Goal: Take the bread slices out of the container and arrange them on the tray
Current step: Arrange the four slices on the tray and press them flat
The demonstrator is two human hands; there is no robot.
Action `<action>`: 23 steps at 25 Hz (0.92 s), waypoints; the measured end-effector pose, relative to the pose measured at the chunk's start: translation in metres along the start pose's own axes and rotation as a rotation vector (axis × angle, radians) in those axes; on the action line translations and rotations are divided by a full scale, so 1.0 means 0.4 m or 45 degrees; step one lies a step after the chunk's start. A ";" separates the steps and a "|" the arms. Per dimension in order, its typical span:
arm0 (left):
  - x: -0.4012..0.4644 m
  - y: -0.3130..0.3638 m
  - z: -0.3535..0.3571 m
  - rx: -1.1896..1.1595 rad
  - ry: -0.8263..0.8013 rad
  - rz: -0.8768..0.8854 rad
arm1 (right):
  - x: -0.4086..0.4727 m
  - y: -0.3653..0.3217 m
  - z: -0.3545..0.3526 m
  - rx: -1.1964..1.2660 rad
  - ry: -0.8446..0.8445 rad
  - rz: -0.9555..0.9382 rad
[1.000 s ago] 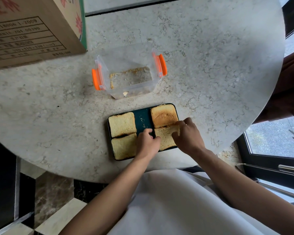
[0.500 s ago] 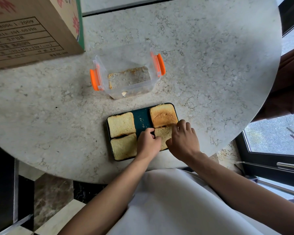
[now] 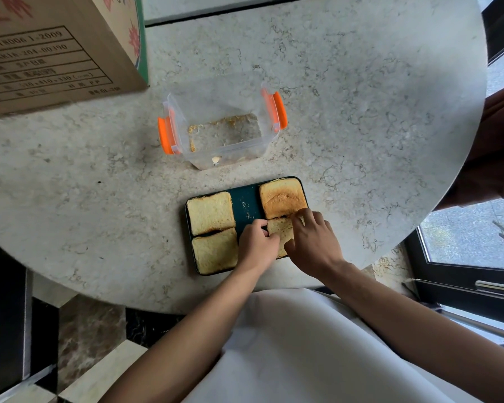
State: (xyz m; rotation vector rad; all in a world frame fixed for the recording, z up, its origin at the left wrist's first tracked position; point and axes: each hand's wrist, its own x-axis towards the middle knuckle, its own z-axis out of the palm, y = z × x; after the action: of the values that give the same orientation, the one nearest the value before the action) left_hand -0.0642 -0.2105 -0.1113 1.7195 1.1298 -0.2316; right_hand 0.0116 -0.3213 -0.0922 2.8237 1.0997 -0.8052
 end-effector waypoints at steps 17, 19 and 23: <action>0.017 -0.113 -0.203 0.887 0.417 0.719 | 0.100 -0.053 -0.010 -0.067 0.051 -0.381; 0.032 -0.131 -0.226 1.006 0.364 0.612 | 0.119 -0.050 -0.010 -0.127 0.040 -0.363; 0.043 -0.161 -0.241 1.102 0.277 0.530 | 0.123 -0.039 -0.004 -0.146 0.031 -0.269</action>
State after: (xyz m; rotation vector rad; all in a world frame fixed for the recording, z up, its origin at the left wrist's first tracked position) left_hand -0.1373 -0.1193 -0.1184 2.7572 0.8285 -0.3008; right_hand 0.0331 -0.2783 -0.1111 2.6622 1.4172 -0.6943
